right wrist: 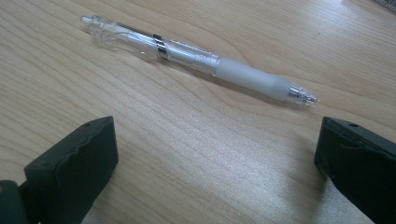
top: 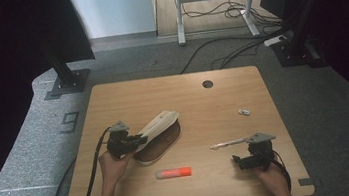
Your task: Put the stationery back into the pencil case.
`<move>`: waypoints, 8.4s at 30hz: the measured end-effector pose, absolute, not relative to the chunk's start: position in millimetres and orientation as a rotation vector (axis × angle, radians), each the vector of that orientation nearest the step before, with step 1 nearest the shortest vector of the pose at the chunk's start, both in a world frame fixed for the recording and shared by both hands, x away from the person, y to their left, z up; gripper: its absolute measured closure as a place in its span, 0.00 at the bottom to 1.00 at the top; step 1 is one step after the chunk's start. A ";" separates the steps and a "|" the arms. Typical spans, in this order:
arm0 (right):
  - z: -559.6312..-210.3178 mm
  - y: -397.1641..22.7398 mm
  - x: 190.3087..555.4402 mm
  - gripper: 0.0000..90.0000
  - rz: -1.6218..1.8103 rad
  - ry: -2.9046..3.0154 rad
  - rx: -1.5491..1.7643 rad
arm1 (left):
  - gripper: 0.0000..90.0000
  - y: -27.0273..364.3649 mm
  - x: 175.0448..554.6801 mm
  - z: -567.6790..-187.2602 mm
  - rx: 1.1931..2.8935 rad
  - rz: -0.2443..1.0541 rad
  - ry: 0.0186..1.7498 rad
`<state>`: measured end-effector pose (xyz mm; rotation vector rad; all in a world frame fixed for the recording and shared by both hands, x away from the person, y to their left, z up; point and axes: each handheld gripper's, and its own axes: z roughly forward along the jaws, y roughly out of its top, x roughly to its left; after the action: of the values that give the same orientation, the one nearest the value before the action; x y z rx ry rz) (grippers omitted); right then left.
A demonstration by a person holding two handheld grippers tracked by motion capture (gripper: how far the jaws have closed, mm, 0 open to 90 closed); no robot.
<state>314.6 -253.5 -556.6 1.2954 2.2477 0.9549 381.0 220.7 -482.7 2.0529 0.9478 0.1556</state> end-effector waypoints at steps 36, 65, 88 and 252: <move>-533.4 -263.4 327.2 0.00 0.953 2.285 1.269 | 0.84 219.2 379.0 -483.5 2.085 0.159 0.910; -512.8 -272.0 372.6 0.00 0.953 2.248 1.353 | 0.84 220.9 381.2 -486.2 2.074 0.137 0.909; -508.4 -289.5 417.6 0.21 0.913 2.211 1.346 | 0.82 220.4 380.7 -486.3 2.083 0.133 0.895; -504.1 -112.5 432.3 0.79 1.171 2.553 0.943 | 0.82 221.3 377.3 -483.0 2.083 0.143 0.872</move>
<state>432.3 -112.5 -504.1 0.9433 2.5525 1.1706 377.3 221.3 -483.0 2.0829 0.8719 0.1433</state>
